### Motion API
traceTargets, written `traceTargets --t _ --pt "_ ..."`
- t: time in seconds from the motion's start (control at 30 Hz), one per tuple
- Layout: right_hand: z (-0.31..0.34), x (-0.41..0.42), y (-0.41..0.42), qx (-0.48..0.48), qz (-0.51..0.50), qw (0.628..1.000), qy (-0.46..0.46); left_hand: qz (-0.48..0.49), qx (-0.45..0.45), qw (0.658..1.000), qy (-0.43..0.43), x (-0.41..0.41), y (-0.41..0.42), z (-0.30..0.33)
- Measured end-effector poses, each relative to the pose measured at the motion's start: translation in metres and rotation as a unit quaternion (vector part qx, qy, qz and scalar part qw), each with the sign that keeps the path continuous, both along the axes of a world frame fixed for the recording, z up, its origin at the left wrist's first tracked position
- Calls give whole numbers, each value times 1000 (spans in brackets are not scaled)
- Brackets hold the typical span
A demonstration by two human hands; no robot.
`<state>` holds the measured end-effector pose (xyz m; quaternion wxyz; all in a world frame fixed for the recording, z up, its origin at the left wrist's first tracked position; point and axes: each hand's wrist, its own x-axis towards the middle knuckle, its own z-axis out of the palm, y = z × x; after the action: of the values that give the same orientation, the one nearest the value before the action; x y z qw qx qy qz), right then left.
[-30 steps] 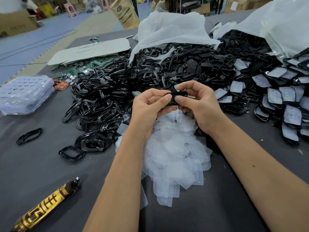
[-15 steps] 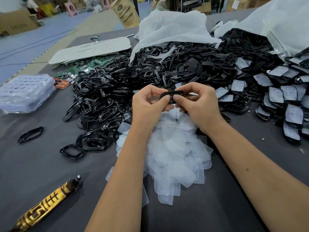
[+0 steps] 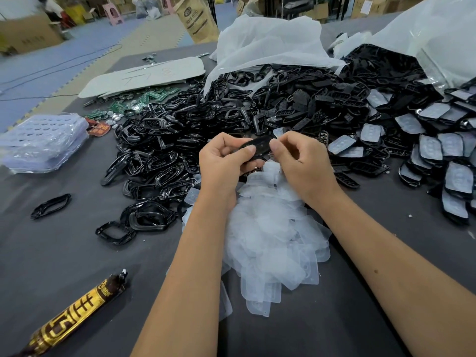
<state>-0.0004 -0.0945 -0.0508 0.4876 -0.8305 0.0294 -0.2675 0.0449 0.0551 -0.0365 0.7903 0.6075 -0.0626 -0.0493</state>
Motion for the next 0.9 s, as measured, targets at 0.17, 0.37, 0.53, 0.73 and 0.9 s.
traceTargets --t 0.17,0.37,0.53,0.73,0.9 --pt "3 -2 0 23 12 999 21 4 -43 998 49 2 3 6" --pt "-1 1 1 -105 51 991 66 -3 -42 998 48 2 3 5" --pt "-1 0 4 -157 57 983 81 0 -32 999 12 1 3 4" --pt "4 -1 -7 189 97 977 21 -16 -8 1000 -19 1 0 -1" --pt "-1 1 -7 157 73 985 15 -55 27 997 -46 -1 -2 -5"
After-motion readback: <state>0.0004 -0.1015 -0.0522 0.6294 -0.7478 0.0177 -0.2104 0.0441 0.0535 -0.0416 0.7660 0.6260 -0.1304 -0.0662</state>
